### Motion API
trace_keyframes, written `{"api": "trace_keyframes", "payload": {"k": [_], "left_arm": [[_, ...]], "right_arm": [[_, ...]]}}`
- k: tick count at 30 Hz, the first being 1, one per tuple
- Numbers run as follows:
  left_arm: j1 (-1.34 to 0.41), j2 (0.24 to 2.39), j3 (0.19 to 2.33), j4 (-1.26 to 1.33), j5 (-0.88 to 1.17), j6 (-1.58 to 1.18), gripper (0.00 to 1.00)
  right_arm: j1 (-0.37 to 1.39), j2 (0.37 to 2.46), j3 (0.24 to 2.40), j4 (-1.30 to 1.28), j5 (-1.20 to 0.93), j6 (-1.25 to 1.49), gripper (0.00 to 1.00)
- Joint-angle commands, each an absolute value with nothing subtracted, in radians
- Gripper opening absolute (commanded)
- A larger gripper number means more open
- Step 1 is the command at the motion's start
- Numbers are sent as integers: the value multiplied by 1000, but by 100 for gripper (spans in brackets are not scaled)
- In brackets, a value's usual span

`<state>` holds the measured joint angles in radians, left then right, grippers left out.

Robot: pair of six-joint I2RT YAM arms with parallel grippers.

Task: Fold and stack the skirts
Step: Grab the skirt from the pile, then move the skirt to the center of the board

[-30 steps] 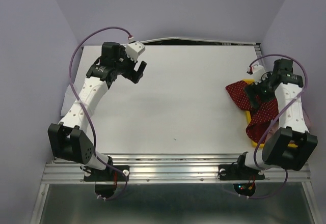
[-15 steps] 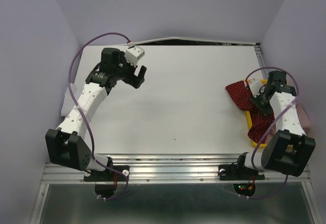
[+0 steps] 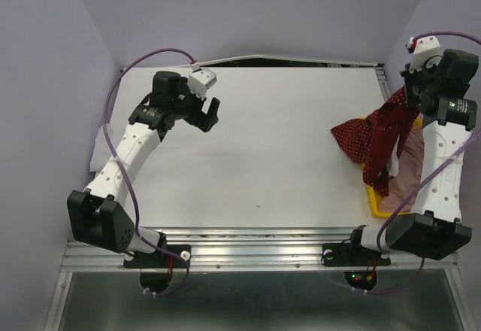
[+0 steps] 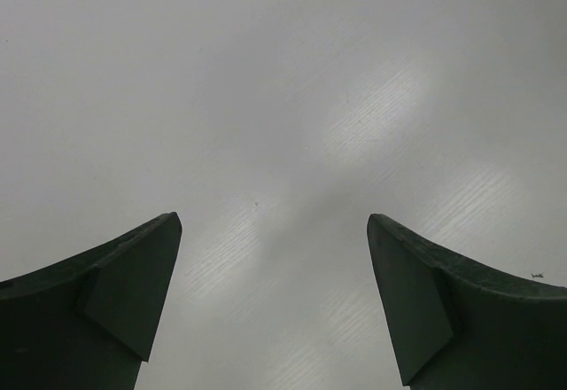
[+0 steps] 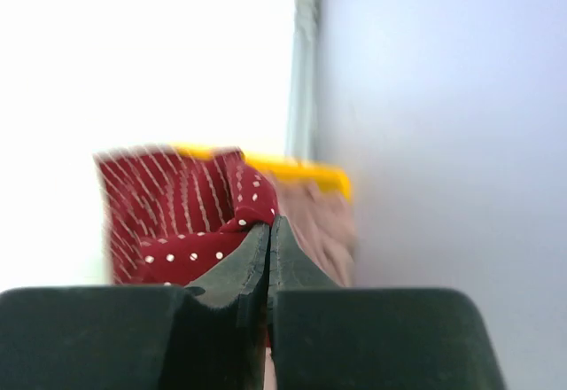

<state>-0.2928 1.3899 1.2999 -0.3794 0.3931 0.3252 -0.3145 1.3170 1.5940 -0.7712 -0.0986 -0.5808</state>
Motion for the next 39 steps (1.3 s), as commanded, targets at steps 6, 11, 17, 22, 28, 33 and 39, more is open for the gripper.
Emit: {"api": "trace_keyframes", "payload": {"k": [6, 11, 17, 22, 28, 33, 39], "left_arm": [[-279, 1355, 1380, -400, 445, 278, 98], [-189, 1358, 1440, -428, 540, 246, 98], [-45, 1341, 1424, -400, 705, 210, 97], [-29, 1336, 1381, -414, 713, 239, 95], [-43, 1333, 1322, -443, 712, 339, 89], [-92, 1325, 1278, -482, 701, 445, 80], [-132, 1240, 1183, -465, 745, 526, 75]], "right_arm": [[-279, 1420, 1824, -505, -757, -16, 1], [-123, 1405, 1804, -352, -828, 158, 1], [63, 1422, 1773, -187, -856, 345, 1], [117, 1428, 1625, -65, -807, 448, 1], [127, 1486, 1431, -41, -782, 439, 1], [227, 1522, 1283, 0, -802, 488, 1], [451, 1630, 1256, 115, -768, 534, 1]]}}
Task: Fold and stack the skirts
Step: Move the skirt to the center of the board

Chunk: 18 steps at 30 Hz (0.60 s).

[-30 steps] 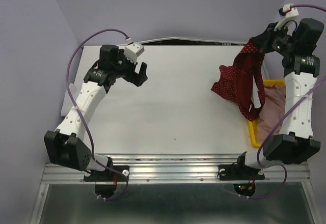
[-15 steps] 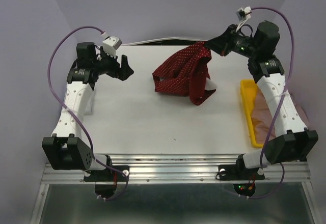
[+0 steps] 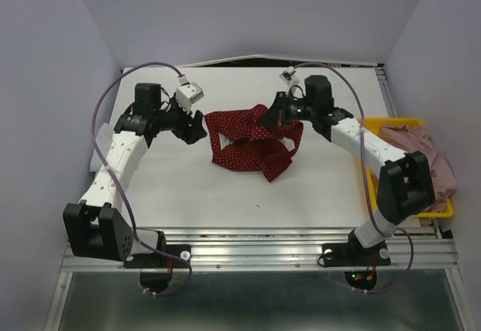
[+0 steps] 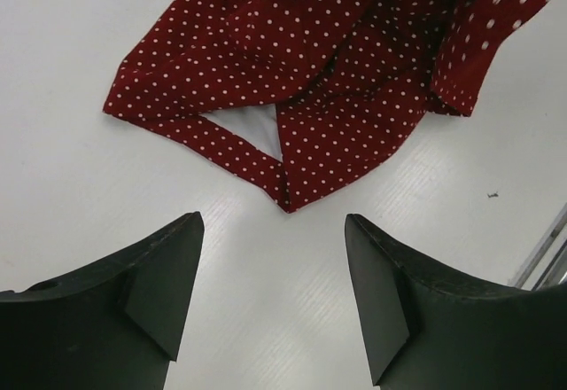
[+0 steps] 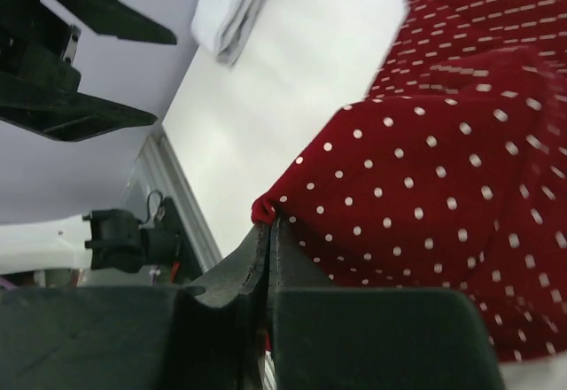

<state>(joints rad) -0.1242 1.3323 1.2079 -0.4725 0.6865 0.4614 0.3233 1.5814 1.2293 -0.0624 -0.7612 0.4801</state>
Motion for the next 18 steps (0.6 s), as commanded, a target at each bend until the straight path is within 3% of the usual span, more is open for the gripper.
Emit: {"api": "trace_keyframes", "payload": {"k": [1, 5, 9, 12, 13, 18], "left_arm": [[-132, 1227, 1180, -469, 746, 511, 75], [-78, 1229, 1189, -454, 718, 408, 69], [44, 1291, 1219, -466, 736, 359, 66], [58, 1364, 1229, -488, 692, 373, 66], [60, 1379, 1227, -488, 671, 374, 67], [45, 1503, 1262, -463, 611, 440, 73]], "right_arm": [[477, 1647, 1261, 127, -773, 535, 1], [595, 1687, 1275, 118, -844, 451, 1], [618, 1603, 1192, -148, -896, 168, 1], [618, 1514, 1166, -449, -841, -151, 1], [618, 1493, 1137, -497, -724, -176, 1], [434, 1344, 1049, -529, -565, -222, 1]]}}
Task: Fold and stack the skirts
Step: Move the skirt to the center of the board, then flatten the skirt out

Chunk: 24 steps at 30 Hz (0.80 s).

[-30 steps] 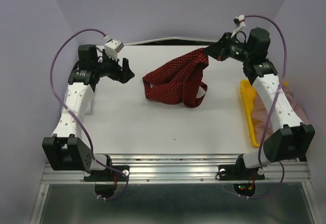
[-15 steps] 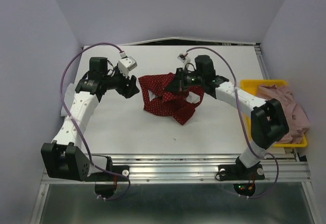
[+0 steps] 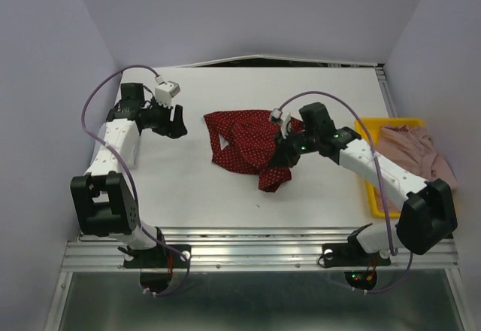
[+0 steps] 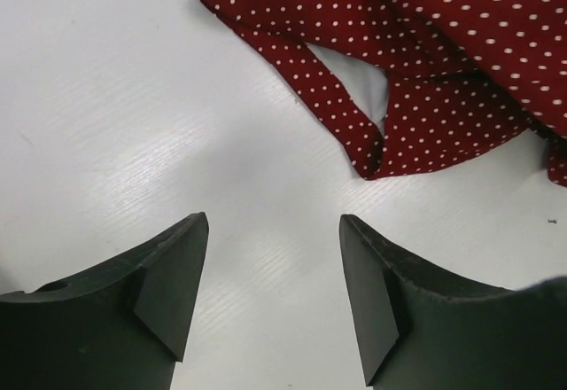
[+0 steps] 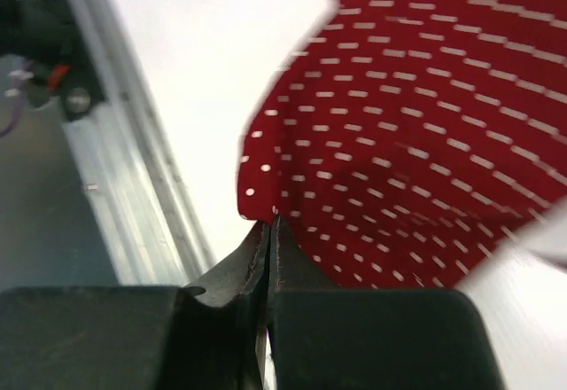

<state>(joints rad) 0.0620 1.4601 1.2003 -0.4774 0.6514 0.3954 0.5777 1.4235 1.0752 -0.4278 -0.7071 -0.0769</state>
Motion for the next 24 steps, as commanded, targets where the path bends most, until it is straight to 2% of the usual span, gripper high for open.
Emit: {"api": "trace_keyframes", "payload": {"k": [1, 4, 9, 16, 19, 22, 24], "left_arm": [[34, 1525, 1296, -469, 601, 468, 75], [-6, 1624, 1353, -500, 580, 592, 81], [-145, 1776, 1468, -420, 453, 672, 83], [-198, 2009, 1687, -388, 388, 732, 84], [-209, 2091, 1726, -420, 387, 797, 84], [-216, 2120, 1710, -429, 385, 836, 79], [-218, 2123, 1703, -472, 403, 851, 68]], "right_arm": [[408, 1344, 1063, -529, -534, -216, 1], [347, 1390, 1127, -511, -392, -193, 1], [347, 1552, 1204, -471, -155, -170, 1], [337, 1721, 1279, -419, 53, -192, 1], [337, 1813, 1340, -400, 71, -195, 1], [337, 1905, 1440, -374, 89, -196, 1], [337, 1969, 1520, -354, 95, -196, 1]]}}
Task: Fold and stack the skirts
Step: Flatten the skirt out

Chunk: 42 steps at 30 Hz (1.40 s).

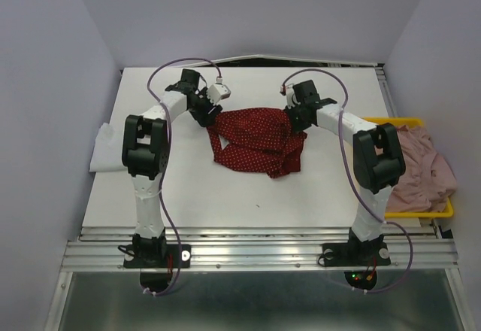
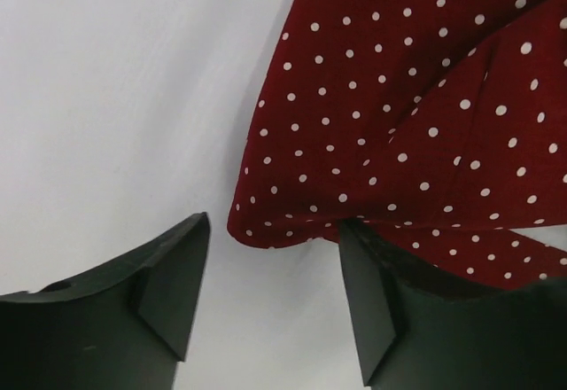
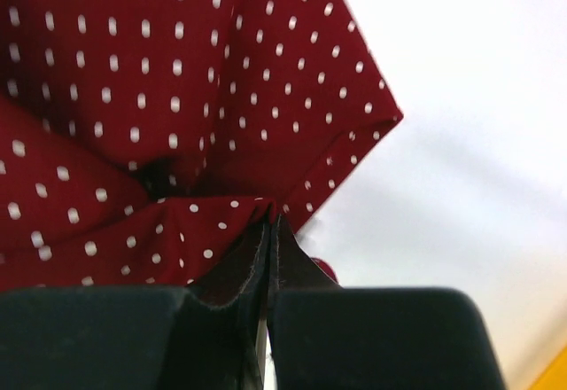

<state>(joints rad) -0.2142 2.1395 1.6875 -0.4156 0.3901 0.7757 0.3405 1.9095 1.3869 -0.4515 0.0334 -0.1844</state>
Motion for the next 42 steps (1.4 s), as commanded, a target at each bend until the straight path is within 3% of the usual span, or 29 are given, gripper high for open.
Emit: {"api": "trace_keyframes", "payload": {"k": [1, 4, 5, 7, 8, 11, 16, 19, 21, 25, 30, 42], "left_arm": [[-216, 2118, 1695, -489, 414, 859, 63], [-216, 2094, 1652, -584, 457, 902, 32], [-216, 2065, 1622, -624, 468, 903, 14], [-215, 2016, 1571, -646, 504, 885, 0], [-215, 1955, 1512, -659, 521, 865, 0], [-212, 1844, 1418, -716, 616, 761, 0], [-192, 1712, 1235, -672, 889, 449, 0], [-187, 1707, 1140, -586, 1055, 287, 0], [-184, 1691, 1054, -445, 1110, 146, 0], [-120, 1749, 1037, -393, 1167, 75, 0], [-52, 1850, 1052, -400, 1186, 78, 0], [-43, 1853, 1019, -387, 1140, 104, 0]], "right_arm": [[337, 1986, 1546, -348, 86, -190, 1], [337, 2048, 1638, -313, 17, -167, 8], [337, 2062, 1660, -302, 11, -137, 20], [337, 2104, 1755, -324, -38, -118, 49], [337, 2115, 1791, -366, -40, -101, 70], [337, 2103, 1890, -457, -8, -95, 78], [337, 1942, 1781, -532, 25, -104, 78], [337, 1814, 1686, -586, -91, -104, 74], [366, 1752, 1581, -629, -168, -117, 64], [486, 1619, 1409, -667, -351, -140, 55], [673, 1585, 1214, -525, -328, -103, 55], [925, 1793, 1261, -456, 66, -74, 64]]}}
